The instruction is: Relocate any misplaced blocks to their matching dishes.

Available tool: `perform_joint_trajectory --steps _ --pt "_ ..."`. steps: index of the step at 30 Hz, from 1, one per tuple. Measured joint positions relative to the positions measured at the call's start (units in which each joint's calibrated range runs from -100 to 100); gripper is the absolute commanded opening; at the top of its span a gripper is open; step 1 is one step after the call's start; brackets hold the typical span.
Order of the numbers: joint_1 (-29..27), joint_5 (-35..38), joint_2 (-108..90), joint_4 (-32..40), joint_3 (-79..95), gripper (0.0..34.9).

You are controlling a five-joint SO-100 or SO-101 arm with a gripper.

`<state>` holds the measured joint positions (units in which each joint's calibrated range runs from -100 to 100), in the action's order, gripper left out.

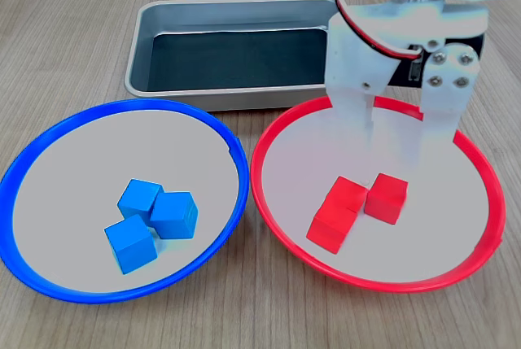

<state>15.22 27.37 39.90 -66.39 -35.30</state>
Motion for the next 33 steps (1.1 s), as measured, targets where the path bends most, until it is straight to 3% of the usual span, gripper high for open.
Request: perform_joint_trajectory --steps 11,16,19,33 --pt "-0.4 0.0 0.0 -3.8 -3.5 9.1" --pt "-2.0 0.0 -3.5 -3.8 -1.6 3.4" --pt "-3.5 0.0 -9.6 -0.8 5.4 0.4" --pt "-11.6 -1.1 -45.2 11.3 48.2 0.4"
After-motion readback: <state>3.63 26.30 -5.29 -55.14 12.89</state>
